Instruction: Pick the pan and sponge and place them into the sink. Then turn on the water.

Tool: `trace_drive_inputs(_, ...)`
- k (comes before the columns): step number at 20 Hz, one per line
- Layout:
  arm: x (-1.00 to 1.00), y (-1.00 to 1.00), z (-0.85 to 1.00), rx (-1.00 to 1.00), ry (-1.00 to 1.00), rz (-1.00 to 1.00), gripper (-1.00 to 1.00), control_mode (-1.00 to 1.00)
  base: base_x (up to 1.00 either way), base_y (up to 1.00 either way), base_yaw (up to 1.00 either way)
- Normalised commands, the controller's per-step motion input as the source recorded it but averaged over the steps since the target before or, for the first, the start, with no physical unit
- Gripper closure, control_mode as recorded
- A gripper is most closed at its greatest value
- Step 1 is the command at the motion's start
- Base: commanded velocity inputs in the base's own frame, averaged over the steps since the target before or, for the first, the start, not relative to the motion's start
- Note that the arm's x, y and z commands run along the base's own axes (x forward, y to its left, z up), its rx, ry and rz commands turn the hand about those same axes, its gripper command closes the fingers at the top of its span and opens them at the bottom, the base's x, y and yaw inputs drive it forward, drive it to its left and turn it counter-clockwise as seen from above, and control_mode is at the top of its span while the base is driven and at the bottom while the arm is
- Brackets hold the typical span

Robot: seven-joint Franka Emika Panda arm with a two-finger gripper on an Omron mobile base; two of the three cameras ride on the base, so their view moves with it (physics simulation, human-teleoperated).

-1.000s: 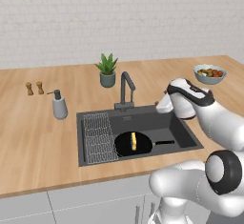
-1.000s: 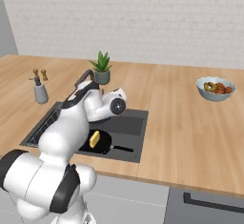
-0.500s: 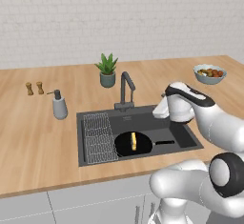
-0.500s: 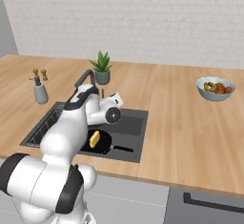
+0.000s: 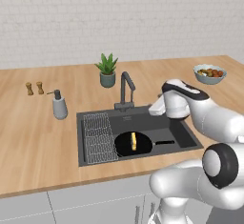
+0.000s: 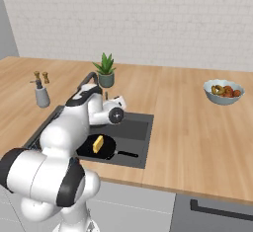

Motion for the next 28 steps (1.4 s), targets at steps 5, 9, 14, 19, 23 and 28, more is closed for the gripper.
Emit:
trace_drive_inputs(5,0.21,0.0,0.0,0.04,0.0,0.0,-1.0,-1.0,0.0,0.0,0.0)
trace_drive_inputs(9,0.32,0.0,0.0,0.04,0.0,0.0,-1.0,-1.0,0.0,0.0,0.0)
trace_drive_inputs(14,0.34,0.0,-0.06,0.01,0.0,0.0,-1.0,-1.0,0.0,0.0,0.0)
trace_drive_inputs(19,0.31,0.02,-0.13,0.0,0.0,0.0,-1.0,-1.0,0.0,0.0,0.0)
trace_drive_inputs(23,0.29,0.09,-0.18,0.0,0.0,0.0,-1.0,-1.0,0.0,0.0,0.0)
trace_drive_inputs(28,0.16,0.18,-0.15,0.0,0.0,0.0,-1.0,-1.0,0.0,0.0,0.0)
